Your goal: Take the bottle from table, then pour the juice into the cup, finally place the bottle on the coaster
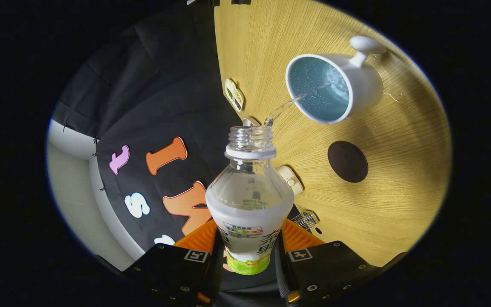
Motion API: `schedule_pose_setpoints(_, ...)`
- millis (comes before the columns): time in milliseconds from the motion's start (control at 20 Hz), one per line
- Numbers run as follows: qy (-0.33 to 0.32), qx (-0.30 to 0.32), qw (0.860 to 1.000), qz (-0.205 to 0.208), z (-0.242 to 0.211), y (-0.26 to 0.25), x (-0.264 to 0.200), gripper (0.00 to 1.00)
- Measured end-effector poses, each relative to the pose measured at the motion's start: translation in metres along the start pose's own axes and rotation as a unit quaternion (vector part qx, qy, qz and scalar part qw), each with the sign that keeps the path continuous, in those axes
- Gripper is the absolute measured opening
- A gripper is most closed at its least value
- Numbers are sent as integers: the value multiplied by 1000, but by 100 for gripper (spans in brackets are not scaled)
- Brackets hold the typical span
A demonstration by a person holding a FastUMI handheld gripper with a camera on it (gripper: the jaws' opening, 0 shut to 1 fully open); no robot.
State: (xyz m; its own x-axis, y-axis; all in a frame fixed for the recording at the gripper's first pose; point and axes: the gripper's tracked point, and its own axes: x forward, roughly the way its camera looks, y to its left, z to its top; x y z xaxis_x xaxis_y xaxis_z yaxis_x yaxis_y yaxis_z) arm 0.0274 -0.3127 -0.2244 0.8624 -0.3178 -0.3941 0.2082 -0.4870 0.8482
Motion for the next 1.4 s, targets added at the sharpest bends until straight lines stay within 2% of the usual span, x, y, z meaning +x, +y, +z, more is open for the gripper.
schedule_pose_setpoints(650,-2,43,999,-8,4,8,-2,53)
schedule_pose_setpoints(1400,-7,70,998,4,9,15,-4,53)
